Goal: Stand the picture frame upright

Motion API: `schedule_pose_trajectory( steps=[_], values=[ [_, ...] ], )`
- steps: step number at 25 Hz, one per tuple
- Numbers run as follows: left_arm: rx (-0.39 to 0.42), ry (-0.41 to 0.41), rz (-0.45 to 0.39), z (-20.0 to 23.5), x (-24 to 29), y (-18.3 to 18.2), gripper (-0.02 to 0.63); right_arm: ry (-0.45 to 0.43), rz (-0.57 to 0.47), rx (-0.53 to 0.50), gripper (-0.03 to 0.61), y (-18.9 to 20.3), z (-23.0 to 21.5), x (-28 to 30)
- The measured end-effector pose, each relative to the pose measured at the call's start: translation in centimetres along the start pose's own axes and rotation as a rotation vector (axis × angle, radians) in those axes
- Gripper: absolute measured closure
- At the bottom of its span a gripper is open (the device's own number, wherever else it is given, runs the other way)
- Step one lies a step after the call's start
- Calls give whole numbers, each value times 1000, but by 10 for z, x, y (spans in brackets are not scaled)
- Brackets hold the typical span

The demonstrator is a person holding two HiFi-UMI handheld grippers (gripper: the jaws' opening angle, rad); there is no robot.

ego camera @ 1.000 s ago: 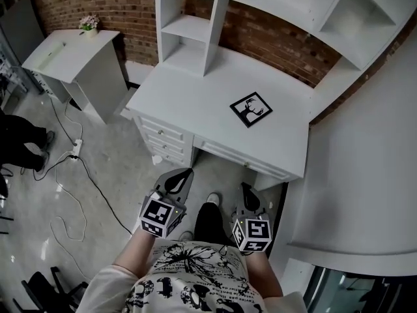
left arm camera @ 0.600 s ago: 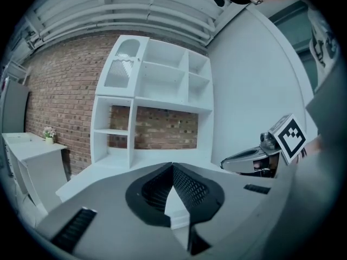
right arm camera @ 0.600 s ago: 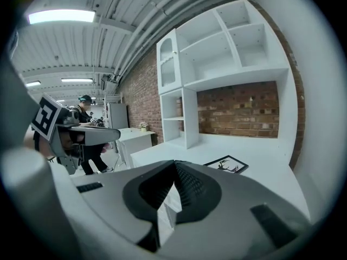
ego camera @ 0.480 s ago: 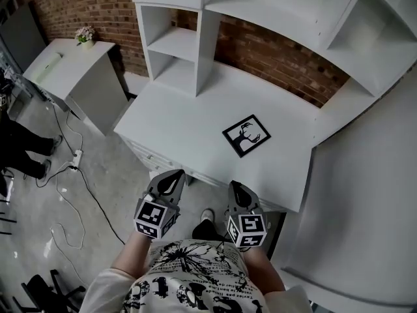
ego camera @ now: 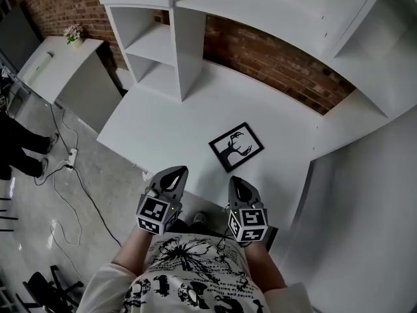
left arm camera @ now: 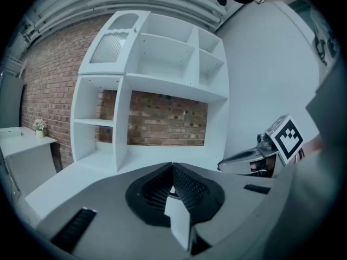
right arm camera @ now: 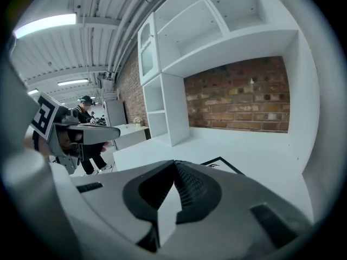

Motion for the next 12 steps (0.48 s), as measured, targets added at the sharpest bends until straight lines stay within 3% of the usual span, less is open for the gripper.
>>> schedule_pose_trajectory(
  steps=[12],
  values=[
    [4,88,51,33,81,-5,601,85,87,88,572,6,-43,53]
  ],
)
Point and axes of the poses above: the fingertips, and each gripper's own axes: x forward along the fingers, z to its left, y out of its underside, the point moved 3 cm from there along -x, backward along the fingers, and after that the axes turned 7 degrees about -y, right-handed, at the moved point
